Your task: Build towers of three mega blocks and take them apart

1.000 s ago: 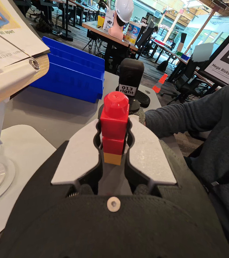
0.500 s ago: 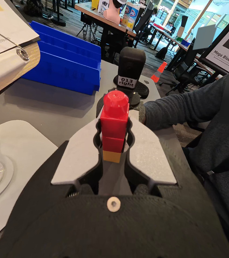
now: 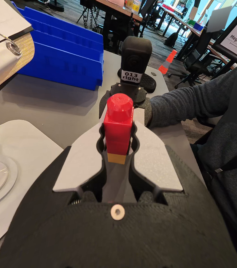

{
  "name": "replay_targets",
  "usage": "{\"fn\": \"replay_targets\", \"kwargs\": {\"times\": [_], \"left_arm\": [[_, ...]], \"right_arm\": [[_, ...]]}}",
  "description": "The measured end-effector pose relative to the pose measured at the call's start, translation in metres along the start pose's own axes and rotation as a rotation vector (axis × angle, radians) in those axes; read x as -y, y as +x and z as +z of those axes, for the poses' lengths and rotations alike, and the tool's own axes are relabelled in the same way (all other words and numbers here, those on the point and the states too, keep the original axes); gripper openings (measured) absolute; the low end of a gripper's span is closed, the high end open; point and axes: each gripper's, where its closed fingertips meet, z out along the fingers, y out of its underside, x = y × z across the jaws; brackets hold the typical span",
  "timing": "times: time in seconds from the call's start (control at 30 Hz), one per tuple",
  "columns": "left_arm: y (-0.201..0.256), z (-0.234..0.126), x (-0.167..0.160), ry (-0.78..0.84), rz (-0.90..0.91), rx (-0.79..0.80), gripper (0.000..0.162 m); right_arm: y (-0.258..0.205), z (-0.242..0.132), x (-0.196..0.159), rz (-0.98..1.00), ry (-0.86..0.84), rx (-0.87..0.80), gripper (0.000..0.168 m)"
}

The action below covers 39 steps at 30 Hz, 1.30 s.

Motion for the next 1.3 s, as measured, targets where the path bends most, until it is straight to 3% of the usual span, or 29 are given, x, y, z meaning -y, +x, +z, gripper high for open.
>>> {"fn": "replay_targets", "kwargs": {"times": [0.6, 0.87, 1.1, 1.23, 1.3], "left_arm": [[0.000, 0.001, 0.000, -0.008, 0.013, 0.014, 0.035], [-0.008, -0.005, 0.007, 0.047, 0.005, 0.040, 0.035], [-0.006, 0.026, -0.017, -0.053, -0.059, -0.016, 0.059], [-0.005, 0.039, -0.026, -0.082, -0.085, -0.035, 0.059], [-0.005, 0.043, -0.025, -0.065, -0.097, -0.049, 0.051]], "right_arm": [[0.001, 0.001, 0.000, 0.003, -0.004, -0.005, 0.035], [0.015, -0.020, 0.023, 0.152, 0.199, 0.027, 0.035], [0.019, -0.029, 0.031, 0.179, 0.270, 0.034, 0.035], [0.020, -0.033, 0.035, 0.195, 0.305, 0.044, 0.035], [0.019, -0.033, 0.035, 0.192, 0.303, 0.049, 0.035]]}}
